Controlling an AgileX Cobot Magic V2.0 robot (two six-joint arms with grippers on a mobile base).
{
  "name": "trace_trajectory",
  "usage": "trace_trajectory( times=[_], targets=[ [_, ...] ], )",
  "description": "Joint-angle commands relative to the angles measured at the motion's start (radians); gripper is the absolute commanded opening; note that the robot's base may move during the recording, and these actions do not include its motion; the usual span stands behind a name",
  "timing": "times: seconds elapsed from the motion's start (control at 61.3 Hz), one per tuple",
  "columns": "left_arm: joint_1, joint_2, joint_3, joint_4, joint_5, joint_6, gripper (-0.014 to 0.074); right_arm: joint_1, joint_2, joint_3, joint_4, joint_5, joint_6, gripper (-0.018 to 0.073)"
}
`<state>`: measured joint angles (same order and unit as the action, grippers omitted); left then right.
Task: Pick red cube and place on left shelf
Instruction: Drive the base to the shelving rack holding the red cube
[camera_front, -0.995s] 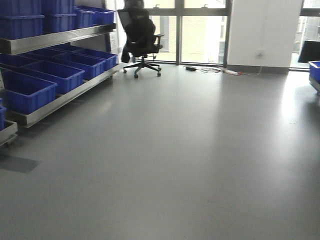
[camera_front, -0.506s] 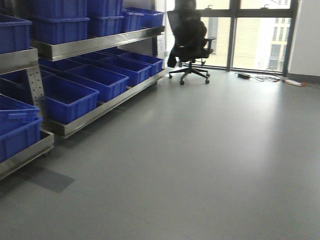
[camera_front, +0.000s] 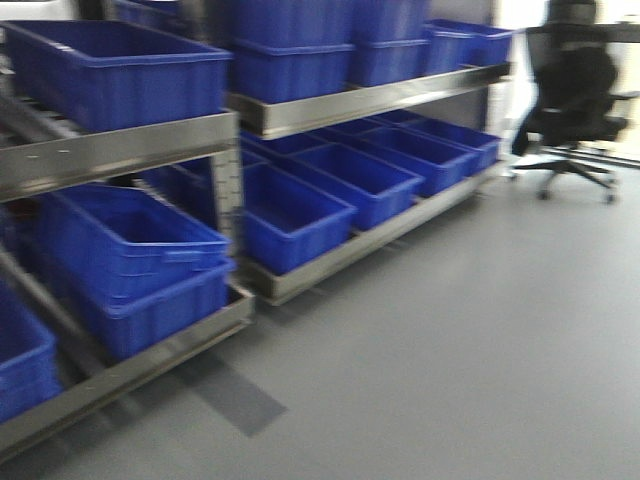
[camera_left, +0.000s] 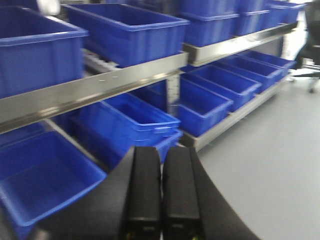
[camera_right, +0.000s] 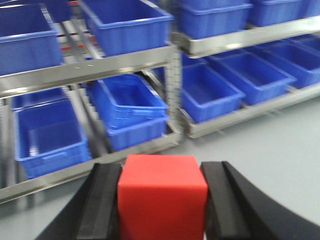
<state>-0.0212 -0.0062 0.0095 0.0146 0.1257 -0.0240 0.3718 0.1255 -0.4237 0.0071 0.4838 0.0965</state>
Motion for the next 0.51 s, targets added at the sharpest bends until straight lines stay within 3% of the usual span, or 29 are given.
trace_trajectory(
  times=[0.0,0.489],
  targets=[
    [-0.001,-0.017,0.023,-0.007,-0.087,-0.001,0.0102,-0.006,0.011,-0.027,-0.007,-0.092,-0.008,0.0139],
    [-0.001,-0.017,0.023,-0.007,-0.087,-0.001,0.0102,-0.006,0.011,-0.027,-0.007,-0.092,-0.008,0.0139]
  ],
)
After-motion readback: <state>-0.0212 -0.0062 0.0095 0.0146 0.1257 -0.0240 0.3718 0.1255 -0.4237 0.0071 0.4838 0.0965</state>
